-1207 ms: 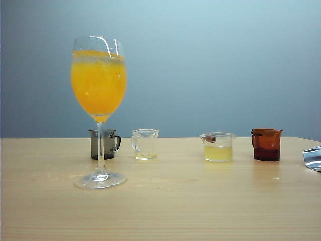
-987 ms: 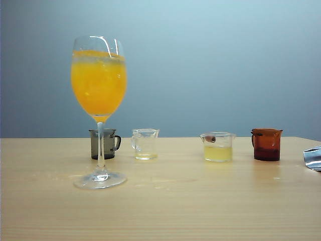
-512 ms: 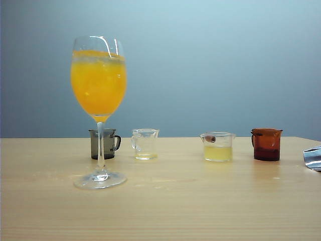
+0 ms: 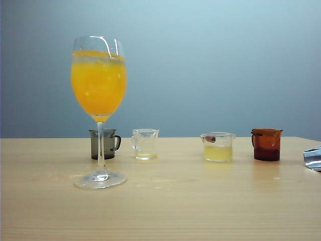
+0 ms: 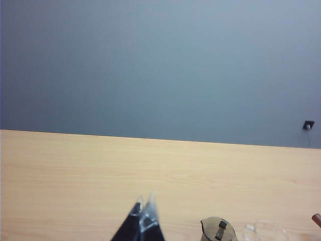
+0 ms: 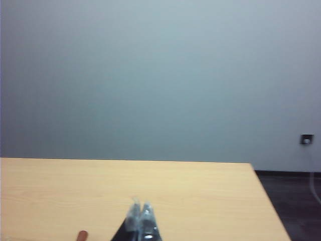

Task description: Pick up the third measuring cup from the left, pour the pineapple juice inside into the goblet, and finally put the measuring cup back in its original place.

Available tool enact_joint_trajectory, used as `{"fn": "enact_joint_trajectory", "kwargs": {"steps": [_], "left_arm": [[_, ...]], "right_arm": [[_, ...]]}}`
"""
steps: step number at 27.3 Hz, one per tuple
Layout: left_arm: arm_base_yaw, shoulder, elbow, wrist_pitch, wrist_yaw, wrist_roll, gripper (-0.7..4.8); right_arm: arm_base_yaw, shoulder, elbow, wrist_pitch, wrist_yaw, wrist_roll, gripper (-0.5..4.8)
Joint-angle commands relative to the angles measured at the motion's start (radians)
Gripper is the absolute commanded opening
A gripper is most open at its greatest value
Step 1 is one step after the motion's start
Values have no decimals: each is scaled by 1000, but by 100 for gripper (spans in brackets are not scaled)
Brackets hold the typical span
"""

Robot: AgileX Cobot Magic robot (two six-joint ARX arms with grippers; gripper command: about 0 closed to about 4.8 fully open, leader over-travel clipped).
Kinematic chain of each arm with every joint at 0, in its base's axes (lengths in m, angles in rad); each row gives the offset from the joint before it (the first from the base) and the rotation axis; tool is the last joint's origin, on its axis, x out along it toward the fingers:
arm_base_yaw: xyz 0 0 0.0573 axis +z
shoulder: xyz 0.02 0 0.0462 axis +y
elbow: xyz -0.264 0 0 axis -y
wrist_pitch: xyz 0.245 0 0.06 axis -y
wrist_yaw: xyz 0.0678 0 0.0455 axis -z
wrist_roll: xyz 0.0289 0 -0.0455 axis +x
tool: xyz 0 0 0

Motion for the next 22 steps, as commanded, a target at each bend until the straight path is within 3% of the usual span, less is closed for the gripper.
{"fn": "enact_joint_trajectory", "kwargs": {"steps": [1,7,13,18,22], "left_arm": [[-17,61,64,-26,60,8,-5],[-79,156,169,-144,185,29,-5],[-183,222,257,-270,219,104,-5],[-254,236,270,-253,192,109,-5],[-257,238,270,-255,204,109,-5]], "right_arm": [[2,55,13,80,-37,9,-5],[33,143,13,120,-36,64,-5],[177,253,13,182,24,63,-5],[305,357,11,225,148,124,-5],[357,454,9,281,148,124,-5]]}}
